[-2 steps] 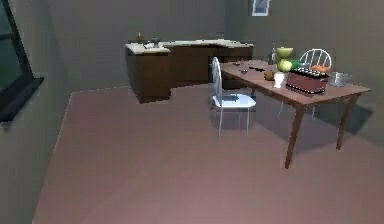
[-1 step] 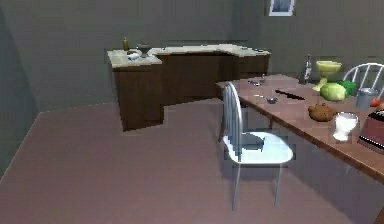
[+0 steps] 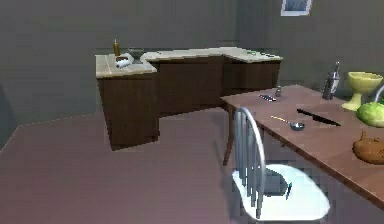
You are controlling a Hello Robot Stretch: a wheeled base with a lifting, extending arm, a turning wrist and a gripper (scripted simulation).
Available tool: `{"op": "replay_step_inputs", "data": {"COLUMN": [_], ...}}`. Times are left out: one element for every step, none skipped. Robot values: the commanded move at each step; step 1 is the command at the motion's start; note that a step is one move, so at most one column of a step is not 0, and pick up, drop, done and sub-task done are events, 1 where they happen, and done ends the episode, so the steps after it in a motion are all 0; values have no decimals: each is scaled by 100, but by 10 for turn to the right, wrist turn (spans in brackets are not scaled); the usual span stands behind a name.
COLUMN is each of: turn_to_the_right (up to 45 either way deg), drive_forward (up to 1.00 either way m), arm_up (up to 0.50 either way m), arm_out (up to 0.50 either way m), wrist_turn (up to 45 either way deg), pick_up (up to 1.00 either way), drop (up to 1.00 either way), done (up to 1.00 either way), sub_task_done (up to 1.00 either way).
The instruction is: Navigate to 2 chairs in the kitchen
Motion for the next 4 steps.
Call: {"op": "replay_step_inputs", "data": {"turn_to_the_right": [270,0,-360,0], "drive_forward": [0,0,0,90], "arm_up": [0,0,0,0], "arm_out": [0,0,0,0], "wrist_turn": [0,0,0,0], "pick_up": [0,0,0,0], "drop": [0,0,0,0], "done": [0,0,0,0], "sub_task_done": [0,100,0,0]}}
